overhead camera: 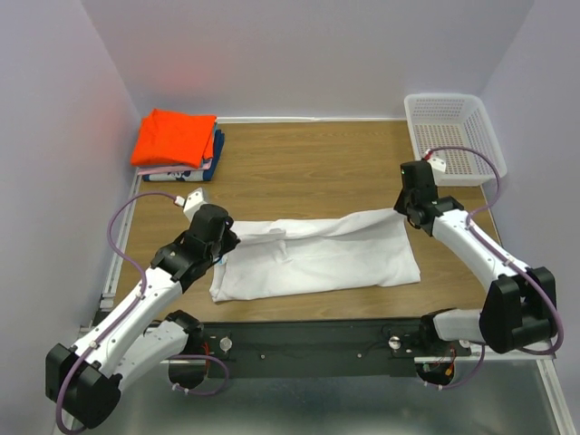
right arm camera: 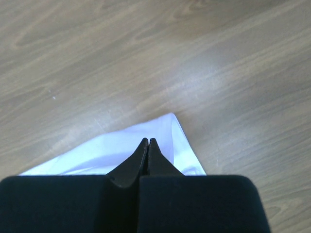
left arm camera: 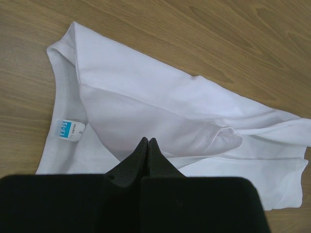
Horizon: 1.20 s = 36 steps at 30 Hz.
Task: Fold and stack the t-shirts
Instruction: Fold the tshirt
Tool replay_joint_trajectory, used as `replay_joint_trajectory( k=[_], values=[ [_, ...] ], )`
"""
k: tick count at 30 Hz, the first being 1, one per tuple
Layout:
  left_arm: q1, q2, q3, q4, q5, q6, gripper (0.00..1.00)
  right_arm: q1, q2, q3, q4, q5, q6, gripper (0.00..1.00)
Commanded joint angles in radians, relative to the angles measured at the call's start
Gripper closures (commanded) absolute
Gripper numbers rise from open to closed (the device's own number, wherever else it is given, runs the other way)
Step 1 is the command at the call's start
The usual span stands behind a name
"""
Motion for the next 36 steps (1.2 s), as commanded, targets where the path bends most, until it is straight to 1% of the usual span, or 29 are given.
replay_joint_trajectory(
  k=[1, 7, 12, 17, 21, 24, 26, 27, 28, 30, 31, 33, 34, 35, 36],
  values=[
    [-0.006, -0.022, -0.031, -0.036, -0.015, -0.037, 1.00, 0.005, -0.046, -0.062, -0.077, -0.026, 0.056, 0.99],
    [-0.011, -0.057, -0.100, -0.060, -0.023, -0.133, 1.00, 0.005, -0.109, -0.151, -0.095, -0.023, 0.102, 0.99],
    [-0.011, -0.066, -0.147, -0.070, -0.018, -0.223, 1.00, 0.007, -0.109, -0.189, -0.094, -0.044, 0.145, 0.99],
    [-0.011, -0.069, -0.180, -0.068, -0.008, -0.267, 1.00, 0.005, -0.092, -0.231, -0.095, -0.035, 0.160, 0.99],
    [-0.011, -0.088, -0.178, -0.080, -0.008, -0.291, 1.00, 0.007, -0.094, -0.278, -0.095, -0.024, 0.192, 0.91],
    [-0.011, -0.109, -0.178, -0.100, 0.003, -0.302, 1.00, 0.005, -0.107, -0.297, -0.097, -0.001, 0.206, 0.87],
    [-0.011, -0.155, -0.172, -0.116, 0.012, -0.308, 1.00, 0.005, -0.139, -0.310, -0.103, 0.023, 0.218, 0.84],
    [-0.011, -0.170, -0.173, -0.116, 0.015, -0.310, 1.00, 0.005, -0.140, -0.311, -0.103, 0.029, 0.218, 0.81],
    [-0.011, -0.183, -0.178, -0.116, 0.018, -0.308, 0.97, 0.003, -0.158, -0.312, -0.108, 0.032, 0.224, 0.70],
    [-0.011, -0.210, -0.180, -0.117, 0.028, -0.303, 0.92, 0.005, -0.178, -0.312, -0.114, 0.037, 0.226, 0.66],
    [-0.011, -0.218, -0.183, -0.119, 0.031, -0.302, 0.87, 0.005, -0.198, -0.312, -0.123, 0.043, 0.228, 0.59],
    [-0.011, -0.241, -0.184, -0.126, 0.034, -0.316, 0.75, 0.003, -0.218, -0.298, -0.137, 0.057, 0.221, 0.49],
    [-0.011, -0.247, -0.177, -0.130, 0.031, -0.314, 0.70, 0.005, -0.235, -0.291, -0.143, 0.061, 0.220, 0.33],
    [-0.011, -0.255, -0.173, -0.139, 0.028, -0.316, 0.69, 0.003, -0.242, -0.283, -0.149, 0.063, 0.218, 0.24],
    [-0.011, -0.273, -0.172, -0.145, 0.025, -0.319, 0.66, 0.005, -0.249, -0.262, -0.152, 0.051, 0.209, 0.00]
  ],
)
